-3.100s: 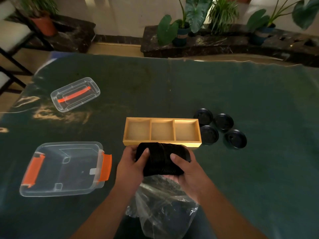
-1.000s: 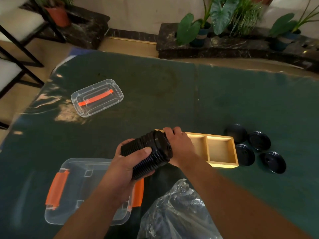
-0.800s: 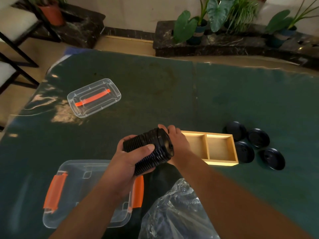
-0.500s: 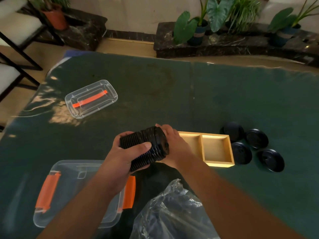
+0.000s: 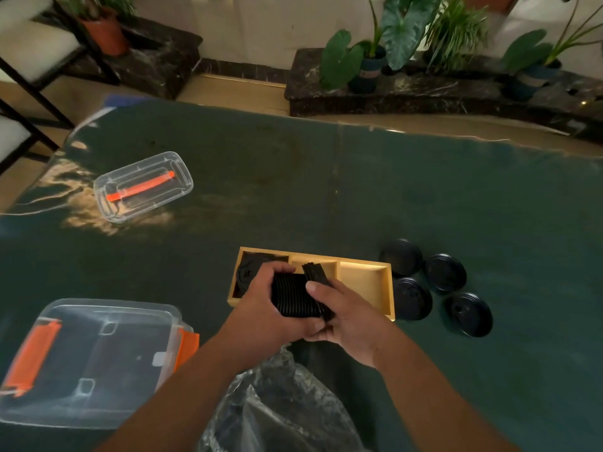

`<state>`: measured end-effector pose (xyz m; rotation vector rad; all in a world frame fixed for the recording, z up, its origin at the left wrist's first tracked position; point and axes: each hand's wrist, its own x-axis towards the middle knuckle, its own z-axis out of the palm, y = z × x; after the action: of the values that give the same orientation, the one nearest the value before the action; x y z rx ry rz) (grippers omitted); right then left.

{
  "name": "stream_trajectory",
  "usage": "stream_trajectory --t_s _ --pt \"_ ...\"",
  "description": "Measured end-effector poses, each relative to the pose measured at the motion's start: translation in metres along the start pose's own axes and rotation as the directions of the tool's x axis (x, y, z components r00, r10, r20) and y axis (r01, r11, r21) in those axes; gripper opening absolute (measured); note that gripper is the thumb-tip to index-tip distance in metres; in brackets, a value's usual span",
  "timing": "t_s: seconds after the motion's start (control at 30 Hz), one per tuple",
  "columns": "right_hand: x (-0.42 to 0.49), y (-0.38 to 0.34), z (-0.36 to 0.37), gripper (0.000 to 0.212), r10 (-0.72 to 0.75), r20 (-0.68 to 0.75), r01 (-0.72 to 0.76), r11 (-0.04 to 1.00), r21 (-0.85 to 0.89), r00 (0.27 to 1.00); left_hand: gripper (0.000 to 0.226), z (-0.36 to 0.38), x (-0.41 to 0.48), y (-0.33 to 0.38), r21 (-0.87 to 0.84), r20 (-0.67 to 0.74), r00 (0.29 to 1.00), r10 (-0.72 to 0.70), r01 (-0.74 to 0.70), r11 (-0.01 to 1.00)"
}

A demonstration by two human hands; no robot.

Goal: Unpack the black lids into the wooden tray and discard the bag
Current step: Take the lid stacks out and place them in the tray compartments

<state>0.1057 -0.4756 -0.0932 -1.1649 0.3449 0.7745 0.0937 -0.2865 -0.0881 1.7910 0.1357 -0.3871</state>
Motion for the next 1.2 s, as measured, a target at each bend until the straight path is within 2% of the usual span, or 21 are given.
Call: stream_trajectory --t_s 0.13,0.27,0.37,0.43,0.5,0.6,0.7,0.77,0.8,0.83,0.87,0.9,0.93,0.97,1.0,1.07,1.13,1.2 --pt "0.004 0.005 -0.001 0.078 -0.031 -0.015 0.030 0.999 -0.028 0.999 0.079 0.011 0.001 -0.007 -0.107 -0.059 0.998 -0.015 0.008 0.994" --pt "0.007 0.013 0.005 0.062 -0.075 -0.060 0.070 0.994 -0.085 0.995 0.081 0.009 0.006 -0.013 -0.238 -0.088 0.996 -0.033 0.012 0.971" --pt "0.004 0.012 0.001 0.059 -0.023 0.007 0.022 0.991 0.130 1.000 0.083 0.008 0.004 -0.013 -0.208 -0.070 0.997 -0.022 0.007 0.978" --pt "0.001 0.008 0.001 0.068 -0.010 0.060 -0.004 0.974 0.228 0.998 0.086 0.009 0.004 -0.012 -0.196 -0.044 0.999 -0.026 0.017 0.981" --pt "0.001 0.007 0.003 0.079 -0.018 0.074 -0.002 0.967 0.255 0.997 0.088 0.008 0.006 -0.010 -0.180 -0.021 0.999 -0.042 0.038 0.983" --pt "0.003 0.004 0.003 0.073 -0.014 0.082 -0.008 0.964 0.266 0.997 0.086 0.001 0.010 -0.006 -0.144 0.006 0.999 -0.033 0.033 0.989" --pt "0.008 0.004 -0.008 0.079 -0.008 0.096 -0.019 0.961 0.277 0.995 0.080 -0.007 0.013 -0.008 -0.297 0.023 0.997 -0.072 0.075 0.952" --pt "0.013 0.004 -0.017 0.082 -0.004 0.050 -0.009 0.969 0.246 0.999 0.074 -0.014 0.012 -0.010 -0.414 0.025 0.993 -0.112 0.112 0.903" --pt "0.017 0.002 -0.019 0.083 -0.015 -0.029 0.020 0.986 0.166 0.999 0.072 -0.017 0.011 -0.012 -0.479 0.027 0.990 -0.138 0.134 0.868" --pt "0.023 -0.001 -0.021 0.083 -0.048 -0.149 0.046 0.999 -0.018 0.988 0.071 -0.021 0.010 -0.014 -0.536 0.034 0.986 -0.165 0.157 0.829" --pt "0.029 -0.003 -0.021 0.083 -0.123 -0.284 0.036 0.955 -0.293 0.951 0.070 -0.023 0.009 -0.015 -0.580 0.043 0.981 -0.190 0.179 0.794" --pt "0.034 -0.005 -0.021 0.085 -0.249 -0.372 -0.005 0.826 -0.564 0.894 0.071 -0.025 0.008 -0.017 -0.613 0.057 0.977 -0.208 0.198 0.765" --pt "0.041 -0.005 -0.020 0.090 -0.384 -0.381 -0.052 0.644 -0.763 0.841 0.074 -0.027 0.006 -0.018 -0.636 0.076 0.973 -0.219 0.216 0.741" --pt "0.049 -0.003 -0.018 0.096 -0.480 -0.330 -0.085 0.463 -0.882 0.813 0.078 -0.027 0.005 -0.018 -0.650 0.094 0.970 -0.226 0.232 0.724" --pt "0.057 0.001 -0.016 0.101 -0.531 -0.264 -0.103 0.314 -0.944 0.805 0.082 -0.027 0.004 -0.019 -0.656 0.105 0.967 -0.233 0.244 0.714" --pt "0.069 0.008 -0.012 0.107 -0.543 -0.173 -0.139 0.103 -0.985 0.822 0.088 -0.025 0.003 -0.020 -0.651 0.114 0.964 -0.242 0.256 0.714" --pt "0.078 0.012 -0.009 0.108 -0.535 -0.140 -0.162 0.005 -0.987 0.833 0.090 -0.023 0.003 -0.021 -0.646 0.128 0.962 -0.243 0.266 0.715" --pt "0.083 0.015 -0.006 0.105 -0.549 -0.116 -0.147 -0.011 -0.989 0.828 0.081 -0.021 0.003 -0.021 -0.655 0.148 0.961 -0.233 0.272 0.705"
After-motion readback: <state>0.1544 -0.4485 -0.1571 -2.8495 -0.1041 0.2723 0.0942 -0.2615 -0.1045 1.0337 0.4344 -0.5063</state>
